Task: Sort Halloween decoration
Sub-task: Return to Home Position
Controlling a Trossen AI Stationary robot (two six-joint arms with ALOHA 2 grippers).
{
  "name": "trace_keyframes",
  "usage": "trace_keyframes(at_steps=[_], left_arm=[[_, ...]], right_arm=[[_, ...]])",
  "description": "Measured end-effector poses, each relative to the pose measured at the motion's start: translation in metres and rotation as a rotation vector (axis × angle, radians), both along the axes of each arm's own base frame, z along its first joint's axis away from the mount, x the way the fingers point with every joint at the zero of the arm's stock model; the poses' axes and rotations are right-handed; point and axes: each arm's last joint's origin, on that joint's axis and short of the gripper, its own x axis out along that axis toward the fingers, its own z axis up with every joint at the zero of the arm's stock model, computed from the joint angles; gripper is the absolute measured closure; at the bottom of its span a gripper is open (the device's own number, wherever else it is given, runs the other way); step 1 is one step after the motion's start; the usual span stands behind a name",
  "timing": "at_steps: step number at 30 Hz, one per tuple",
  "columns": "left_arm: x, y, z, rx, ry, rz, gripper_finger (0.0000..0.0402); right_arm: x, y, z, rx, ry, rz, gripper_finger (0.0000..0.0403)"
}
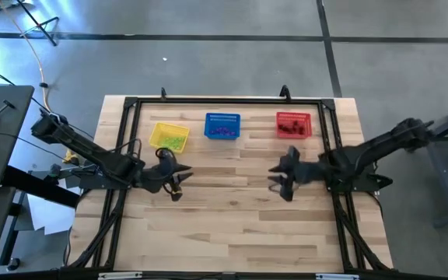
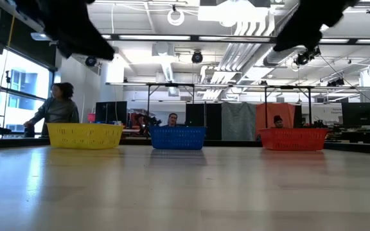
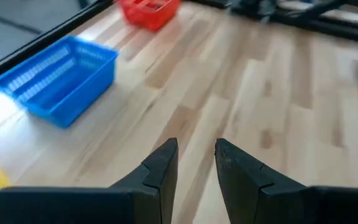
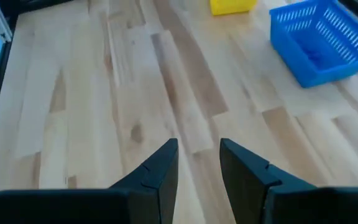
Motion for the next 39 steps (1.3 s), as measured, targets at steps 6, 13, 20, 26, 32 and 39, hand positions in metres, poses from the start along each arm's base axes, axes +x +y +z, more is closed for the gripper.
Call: trace_keyframes(at_steps=[6,13,20,26,32,39], left_arm=[[-0.013,0.003,-0.036,-0.059,0.013,0.067,0.0307],[-0.017,0.002,-0.053,-0.116,-0.12,0.044,0.0307],[-0.016,0.0,-0.051,-0.133,-0.154,0.029,0.0307],[-0.016,0.0,-0.051,-0.136,-0.158,0.029,0.0307],[-0.015,0.0,-0.049,-0.148,-0.18,0.028,0.0307],[-0.014,-0.001,-0.047,-0.16,-0.203,0.026,0.0307]], right_arm=[[-0.013,0.025,-0.043,0.072,-0.064,-0.027,0.0289],[-0.025,0.034,-0.084,0.154,-0.21,0.043,0.0289],[-0.046,0.028,-0.12,0.214,-0.29,0.007,0.0289],[-0.061,0.023,-0.139,0.22,-0.32,0.018,0.0289],[-0.073,0.018,-0.153,0.21,-0.321,0.021,0.0289],[-0.077,0.015,-0.16,0.178,-0.29,0.025,0.0289]])
